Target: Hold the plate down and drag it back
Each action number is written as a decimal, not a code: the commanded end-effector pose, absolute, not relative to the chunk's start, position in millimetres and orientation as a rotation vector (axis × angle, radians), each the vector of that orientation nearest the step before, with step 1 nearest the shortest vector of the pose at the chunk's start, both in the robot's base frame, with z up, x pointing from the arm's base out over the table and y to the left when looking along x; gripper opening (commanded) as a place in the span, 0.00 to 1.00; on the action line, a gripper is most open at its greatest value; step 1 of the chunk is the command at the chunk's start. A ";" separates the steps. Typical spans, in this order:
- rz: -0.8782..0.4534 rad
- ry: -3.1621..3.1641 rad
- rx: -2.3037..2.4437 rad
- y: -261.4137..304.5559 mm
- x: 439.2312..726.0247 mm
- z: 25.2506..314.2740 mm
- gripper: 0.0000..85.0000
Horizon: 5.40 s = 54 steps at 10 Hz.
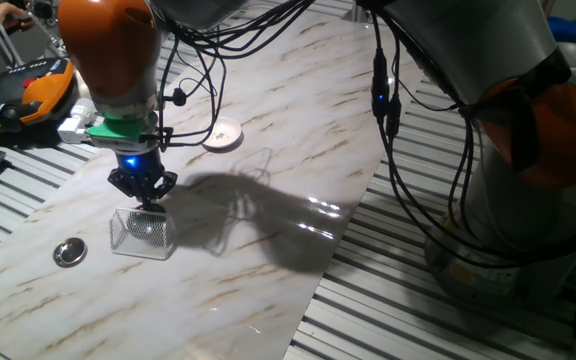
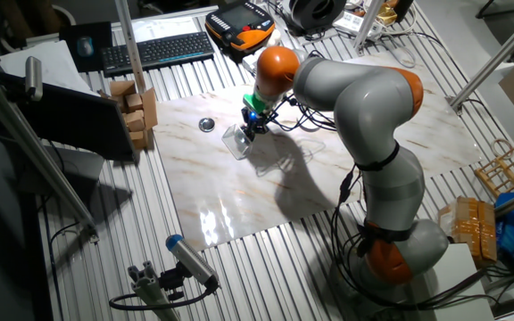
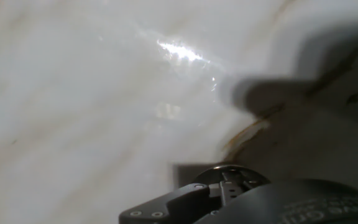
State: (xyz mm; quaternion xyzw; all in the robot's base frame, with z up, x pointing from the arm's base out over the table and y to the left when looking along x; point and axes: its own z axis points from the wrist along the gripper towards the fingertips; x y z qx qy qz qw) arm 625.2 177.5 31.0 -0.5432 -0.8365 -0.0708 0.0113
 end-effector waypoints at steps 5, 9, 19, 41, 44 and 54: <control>-0.205 -2.641 -1.684 168.6 627.8 31.3 0.00; -0.188 -2.677 -1.672 157.9 632.8 32.5 0.00; -0.224 -2.668 -1.674 162.1 631.4 26.6 0.00; -0.178 -2.816 -1.656 116.1 644.6 25.9 0.00; -0.178 -2.823 -1.646 108.8 645.1 26.4 0.00; -0.181 -2.848 -1.636 86.6 646.5 26.2 0.00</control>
